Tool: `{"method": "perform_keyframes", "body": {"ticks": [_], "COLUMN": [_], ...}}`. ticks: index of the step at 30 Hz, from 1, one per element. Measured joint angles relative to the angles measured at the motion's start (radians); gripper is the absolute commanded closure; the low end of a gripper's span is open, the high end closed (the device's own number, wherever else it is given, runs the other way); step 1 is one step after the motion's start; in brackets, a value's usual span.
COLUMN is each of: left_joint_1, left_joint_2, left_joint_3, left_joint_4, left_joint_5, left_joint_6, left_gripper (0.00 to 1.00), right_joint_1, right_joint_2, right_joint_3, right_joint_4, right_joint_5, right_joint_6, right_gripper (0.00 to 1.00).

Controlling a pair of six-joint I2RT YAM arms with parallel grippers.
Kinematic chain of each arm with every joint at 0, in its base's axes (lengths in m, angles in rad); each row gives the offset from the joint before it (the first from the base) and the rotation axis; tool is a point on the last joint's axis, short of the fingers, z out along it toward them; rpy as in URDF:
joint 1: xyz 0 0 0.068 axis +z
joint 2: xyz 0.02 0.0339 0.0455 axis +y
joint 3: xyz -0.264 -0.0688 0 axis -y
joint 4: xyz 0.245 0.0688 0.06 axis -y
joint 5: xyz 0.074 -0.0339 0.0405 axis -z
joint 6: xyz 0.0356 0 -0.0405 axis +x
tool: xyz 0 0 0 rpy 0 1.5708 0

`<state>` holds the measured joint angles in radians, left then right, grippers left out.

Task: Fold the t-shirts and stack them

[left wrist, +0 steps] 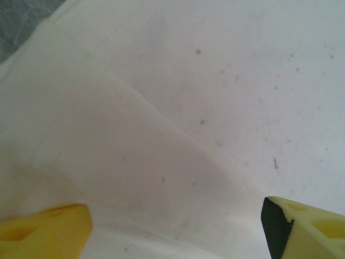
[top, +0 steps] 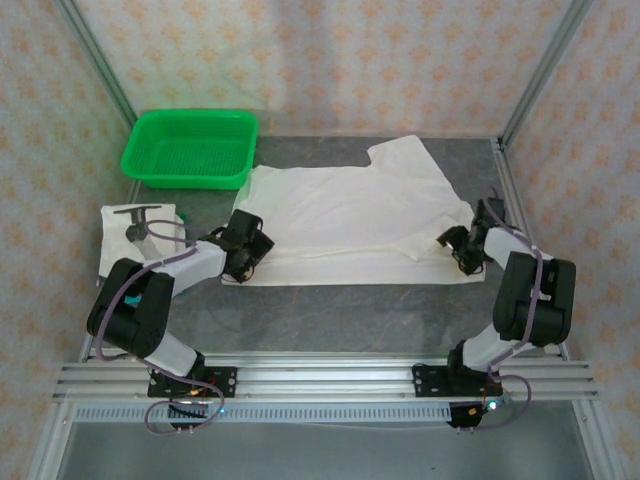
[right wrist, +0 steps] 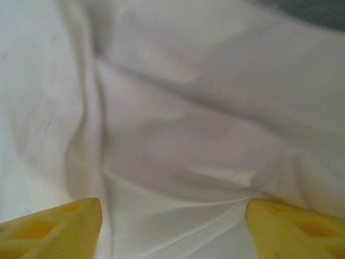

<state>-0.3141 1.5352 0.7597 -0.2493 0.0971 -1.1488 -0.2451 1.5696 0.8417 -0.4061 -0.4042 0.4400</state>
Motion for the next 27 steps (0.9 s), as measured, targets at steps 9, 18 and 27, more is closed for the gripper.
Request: {"method": "perform_keyframes", "body": {"ticks": [9,18,27], "left_joint_1": [0.003,0.009,0.022], "left_joint_2": [-0.015,-0.107,-0.17], "left_joint_3": [0.019,0.052,0.098], "left_joint_4": [-0.114,-0.275,-0.336], "left_joint_5": [-0.029,-0.057,-0.09], "left_joint_6": [0.018,0.043,0.086], "left_gripper": [0.12,0.08,0.02], "right_joint_1": [-0.105,0.182,0.293], "right_joint_2": [-0.171,-0.256,-0.132], "right_joint_3": [-0.003,-0.084,-0.112], "right_joint_4": [-0.042,0.016,0.081], "right_joint_5": [-0.024,-0.075,-0.076], "right_joint_6": [-0.029,0.083,0.192], "right_gripper": [0.28,0.43,0.62]}}
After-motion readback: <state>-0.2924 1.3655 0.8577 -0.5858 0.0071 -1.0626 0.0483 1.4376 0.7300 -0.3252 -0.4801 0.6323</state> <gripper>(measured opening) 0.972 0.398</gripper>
